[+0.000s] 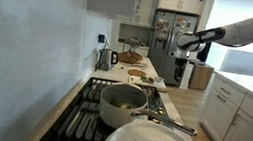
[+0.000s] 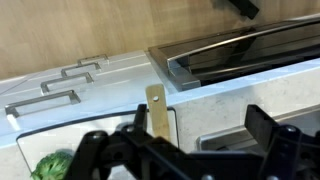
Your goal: Remove the wooden spatula from the chopping board, place the spatula in the open grey pot on the right side of the stove, stir the contents of the pot with the spatula, remove the spatula from the pot and put it on the chopping board
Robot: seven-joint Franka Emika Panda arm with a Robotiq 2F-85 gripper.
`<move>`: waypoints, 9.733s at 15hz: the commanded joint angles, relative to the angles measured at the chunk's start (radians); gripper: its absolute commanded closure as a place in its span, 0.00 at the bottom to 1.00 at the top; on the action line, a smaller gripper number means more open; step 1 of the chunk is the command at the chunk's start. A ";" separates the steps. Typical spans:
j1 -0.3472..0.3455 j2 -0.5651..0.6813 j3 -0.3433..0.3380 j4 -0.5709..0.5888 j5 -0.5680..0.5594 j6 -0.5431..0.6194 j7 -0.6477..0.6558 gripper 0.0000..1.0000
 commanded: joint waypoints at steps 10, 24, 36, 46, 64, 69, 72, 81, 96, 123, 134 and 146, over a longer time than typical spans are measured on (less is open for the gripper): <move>-0.052 -0.049 0.039 -0.242 0.068 0.359 -0.287 0.00; -0.044 -0.049 0.110 -0.404 0.079 0.702 -0.393 0.00; -0.020 -0.039 0.078 -0.382 0.016 0.723 -0.328 0.80; 0.006 -0.060 0.059 -0.389 -0.033 0.704 -0.250 0.93; 0.085 -0.222 0.037 -0.265 -0.130 0.415 0.118 0.93; 0.097 -0.326 0.035 -0.230 -0.135 0.278 0.146 0.93; 0.115 -0.398 0.035 -0.265 -0.148 0.228 0.143 0.93; 0.178 -0.611 0.038 -0.446 -0.191 0.104 0.098 0.93; 0.275 -0.853 0.003 -0.618 -0.220 -0.102 -0.179 0.93; 0.360 -0.819 0.038 -0.548 -0.260 -0.091 -0.280 0.93; 0.486 -0.742 0.154 -0.499 -0.247 -0.063 -0.352 0.93; 0.478 -0.658 0.213 -0.508 -0.378 0.081 -0.291 0.93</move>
